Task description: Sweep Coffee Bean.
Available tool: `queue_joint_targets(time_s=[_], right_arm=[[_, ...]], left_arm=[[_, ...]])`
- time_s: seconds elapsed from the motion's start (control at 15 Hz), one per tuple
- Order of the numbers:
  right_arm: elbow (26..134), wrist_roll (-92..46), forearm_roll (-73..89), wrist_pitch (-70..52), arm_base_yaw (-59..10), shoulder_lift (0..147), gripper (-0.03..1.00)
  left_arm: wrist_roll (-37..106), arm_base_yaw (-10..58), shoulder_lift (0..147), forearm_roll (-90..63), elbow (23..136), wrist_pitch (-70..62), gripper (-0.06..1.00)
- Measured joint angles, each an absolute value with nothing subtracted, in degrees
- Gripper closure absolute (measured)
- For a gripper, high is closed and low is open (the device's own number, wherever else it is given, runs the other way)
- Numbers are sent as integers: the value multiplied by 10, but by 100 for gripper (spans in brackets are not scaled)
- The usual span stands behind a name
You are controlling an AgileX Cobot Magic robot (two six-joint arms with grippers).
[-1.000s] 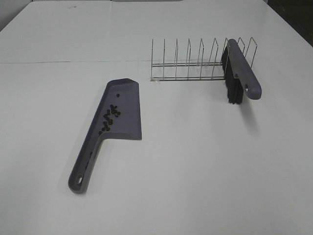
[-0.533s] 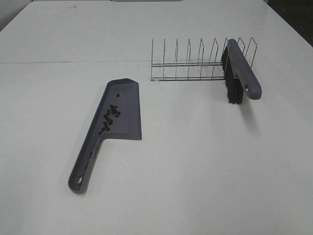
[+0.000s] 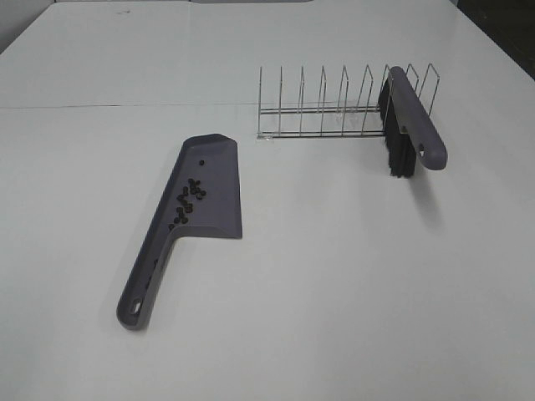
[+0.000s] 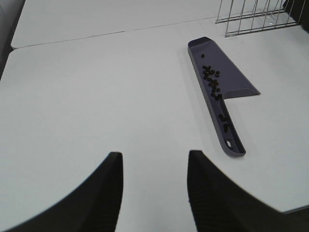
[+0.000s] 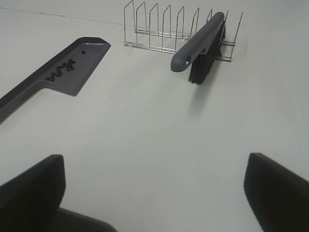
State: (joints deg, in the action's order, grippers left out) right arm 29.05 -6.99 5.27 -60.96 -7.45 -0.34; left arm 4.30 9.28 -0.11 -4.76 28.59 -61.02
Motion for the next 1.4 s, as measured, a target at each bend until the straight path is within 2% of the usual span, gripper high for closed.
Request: queue_joint_targets(time_s=[0.4,0.73,0.87,1.4], right_arm=[[290,-70,53,-610,-70,-3,10],[290,-70,53,-610,-5,-3,10],[290,-70,54,-610,-26,-3,10],[290,-70,54,-610,-34,-3,10]], left_arm=[[43,93,-1,-48,286,-610,55],[43,74,-1,-48,286,-610,55],[43,46,-1,-47,286,-610,55],[43,46,-1,-47,286,-610,55]])
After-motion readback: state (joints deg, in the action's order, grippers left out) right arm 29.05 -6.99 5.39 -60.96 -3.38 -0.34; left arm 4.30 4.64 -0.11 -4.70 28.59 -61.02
